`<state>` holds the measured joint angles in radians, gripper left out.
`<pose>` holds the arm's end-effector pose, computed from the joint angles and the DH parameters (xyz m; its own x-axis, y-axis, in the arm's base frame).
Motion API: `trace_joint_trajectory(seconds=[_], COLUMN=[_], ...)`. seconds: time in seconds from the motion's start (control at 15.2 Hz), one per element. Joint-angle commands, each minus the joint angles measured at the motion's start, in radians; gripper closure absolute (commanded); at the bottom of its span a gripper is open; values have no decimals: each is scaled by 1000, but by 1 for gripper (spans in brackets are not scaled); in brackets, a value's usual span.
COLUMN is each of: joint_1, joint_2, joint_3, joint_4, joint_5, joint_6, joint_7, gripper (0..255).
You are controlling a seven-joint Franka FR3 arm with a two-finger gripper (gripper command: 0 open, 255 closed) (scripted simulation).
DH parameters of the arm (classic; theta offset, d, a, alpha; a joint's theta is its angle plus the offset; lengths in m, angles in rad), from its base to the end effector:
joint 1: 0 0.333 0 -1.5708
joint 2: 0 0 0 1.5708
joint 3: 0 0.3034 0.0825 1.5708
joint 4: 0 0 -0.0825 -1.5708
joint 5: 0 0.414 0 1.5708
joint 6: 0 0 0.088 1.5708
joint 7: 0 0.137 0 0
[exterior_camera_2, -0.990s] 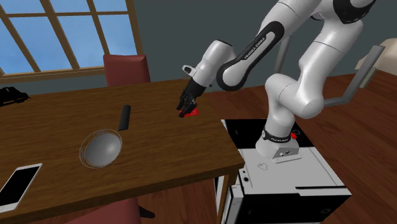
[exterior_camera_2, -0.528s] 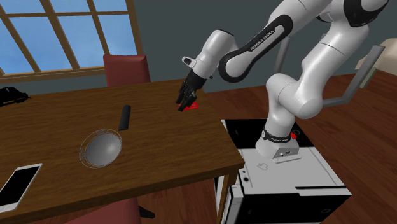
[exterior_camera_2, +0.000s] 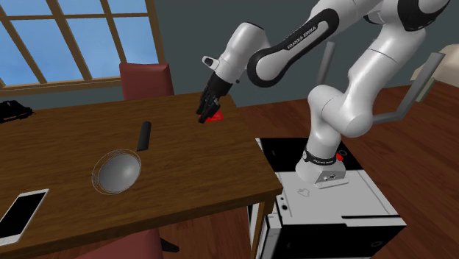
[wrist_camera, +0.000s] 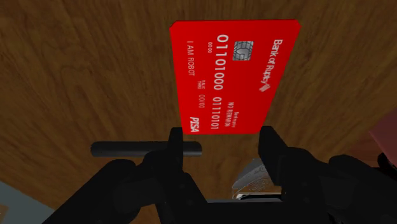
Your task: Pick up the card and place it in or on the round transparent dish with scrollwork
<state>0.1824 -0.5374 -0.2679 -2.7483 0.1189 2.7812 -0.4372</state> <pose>0.4445 -0.0322 0.3787 0.8084 0.2080 0.5506 0.2454 -0.9694 0.0060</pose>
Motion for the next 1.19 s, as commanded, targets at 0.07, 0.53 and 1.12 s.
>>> trace_joint_trajectory(seconds=[0.07, 0.53, 1.12], joint_1=[44, 109, 148], joint_2=[116, 372, 681], joint_3=[17, 54, 87], joint_4=[88, 332, 708], joint_5=[27, 69, 70], joint_6=[30, 44, -24], joint_7=[30, 96, 192], gripper=[255, 255, 255])
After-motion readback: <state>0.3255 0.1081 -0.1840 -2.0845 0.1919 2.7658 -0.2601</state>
